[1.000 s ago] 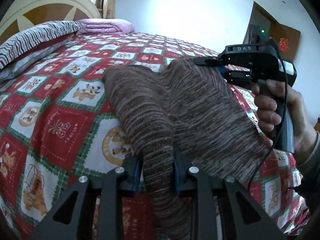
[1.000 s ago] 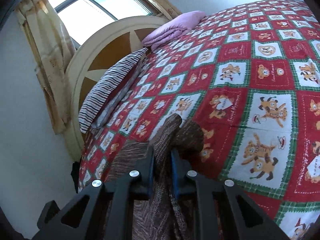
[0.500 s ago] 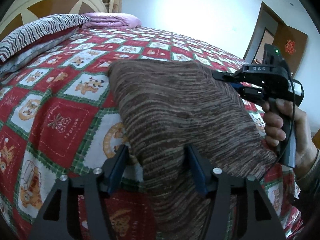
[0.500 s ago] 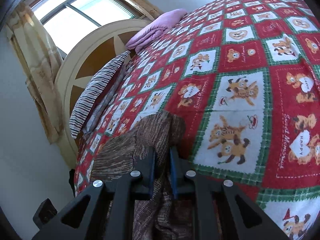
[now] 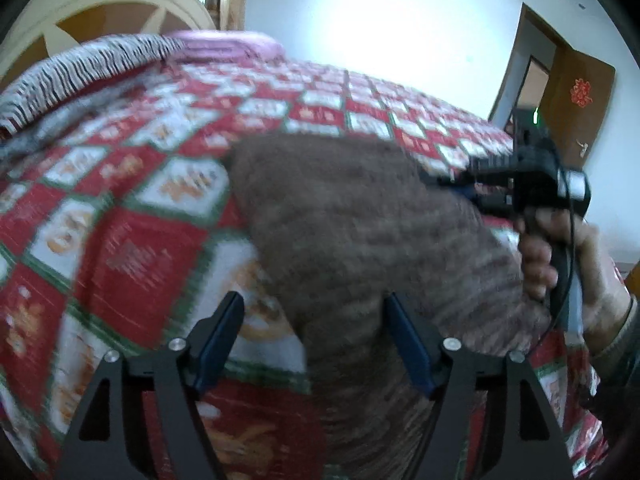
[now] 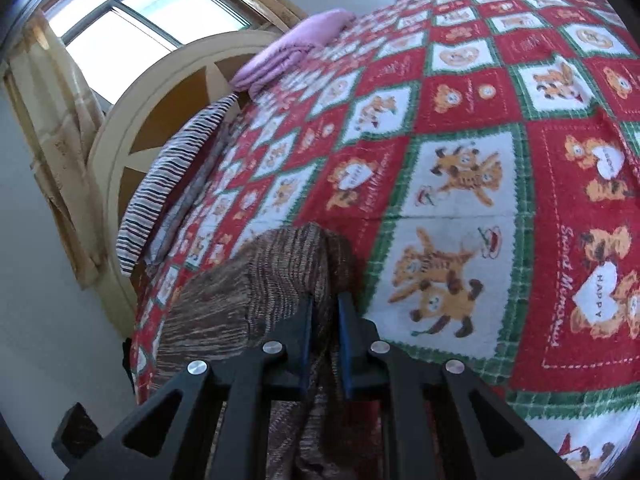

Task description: Fold small clothes

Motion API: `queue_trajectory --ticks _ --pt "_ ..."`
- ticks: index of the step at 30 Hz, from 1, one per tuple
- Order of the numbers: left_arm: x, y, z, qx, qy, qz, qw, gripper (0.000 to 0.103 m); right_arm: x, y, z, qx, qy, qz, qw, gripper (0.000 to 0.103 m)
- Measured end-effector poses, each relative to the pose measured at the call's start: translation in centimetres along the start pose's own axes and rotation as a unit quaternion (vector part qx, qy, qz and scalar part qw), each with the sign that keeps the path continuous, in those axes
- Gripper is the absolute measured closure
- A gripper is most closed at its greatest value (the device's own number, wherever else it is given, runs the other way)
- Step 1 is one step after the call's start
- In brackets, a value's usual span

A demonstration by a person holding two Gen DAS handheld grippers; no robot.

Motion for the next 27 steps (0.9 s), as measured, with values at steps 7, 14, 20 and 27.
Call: queue_trajectory --ticks 7,14,20,27 --pt "-0.9 6.2 -2.5 0.017 0.04 0.079 0.9959 0.007 -4.2 -1.8 -0.7 -0.017 -0.01 0.025 1.0 0.067" --pt "4.8 7.7 -5.2 0.033 0.109 0.056 0.9919 0.005 -7.3 -7.8 -5.7 -0.101 0.011 0.005 0.995 0.064" --pt "4.9 7.7 -5.3 0.013 0.121 0.052 0.9912 0.003 -5.9 -10.0 -6.0 -0.152 -0.047 -0.026 0.987 0.093" --pt "4.5 6.8 -5.0 0.004 0.172 0.048 0.984 0.0 -9.1 -8.7 -5.6 -0.174 -0.088 -0.006 0.981 0.095"
Point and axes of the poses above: each gripper's, at about its wrist camera, not at the fingertips, and x roughly the way its jaws point, z to its right, y to its top, the point moved 8 cm from there along x, roughly the way its jaws point, and after that the axes turned 7 degrees about -x, right-handed, at the moved point
